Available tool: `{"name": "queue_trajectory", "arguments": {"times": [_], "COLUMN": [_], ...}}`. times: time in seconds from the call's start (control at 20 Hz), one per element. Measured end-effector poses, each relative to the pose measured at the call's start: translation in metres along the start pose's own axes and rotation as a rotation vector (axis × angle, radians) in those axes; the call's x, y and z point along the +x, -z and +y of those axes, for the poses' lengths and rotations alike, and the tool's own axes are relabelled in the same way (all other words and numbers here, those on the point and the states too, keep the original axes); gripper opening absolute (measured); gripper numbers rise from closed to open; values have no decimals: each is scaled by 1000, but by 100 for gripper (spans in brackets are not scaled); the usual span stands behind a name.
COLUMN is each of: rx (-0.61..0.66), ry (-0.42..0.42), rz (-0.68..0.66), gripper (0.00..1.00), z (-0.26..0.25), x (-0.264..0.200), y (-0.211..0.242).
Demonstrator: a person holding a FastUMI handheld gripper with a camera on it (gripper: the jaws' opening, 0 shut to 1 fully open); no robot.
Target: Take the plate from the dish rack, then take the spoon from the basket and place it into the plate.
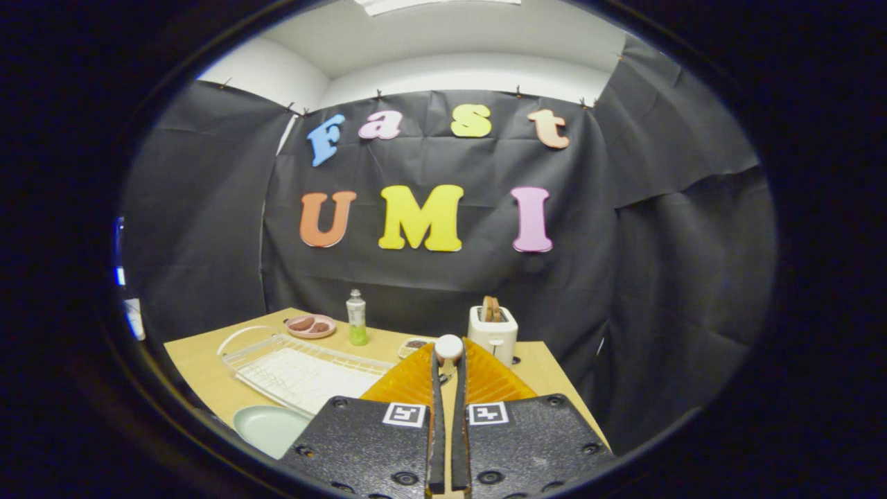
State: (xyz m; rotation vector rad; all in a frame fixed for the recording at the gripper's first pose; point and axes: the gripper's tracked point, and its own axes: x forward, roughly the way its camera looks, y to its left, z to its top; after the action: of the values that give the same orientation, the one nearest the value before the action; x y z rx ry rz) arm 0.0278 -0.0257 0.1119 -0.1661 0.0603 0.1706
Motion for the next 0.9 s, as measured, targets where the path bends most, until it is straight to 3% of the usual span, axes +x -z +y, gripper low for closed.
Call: {"name": "queue_trajectory", "arguments": {"times": [0.3,0.65,0.9], "rx": [-71,-80,-120], "ry": [-191,-363,-423], "rz": [95,261,378], "gripper": [9,9,9], "z": [96,173,211], "x": [-13,-12,-7], "y": [11,60,102]}}
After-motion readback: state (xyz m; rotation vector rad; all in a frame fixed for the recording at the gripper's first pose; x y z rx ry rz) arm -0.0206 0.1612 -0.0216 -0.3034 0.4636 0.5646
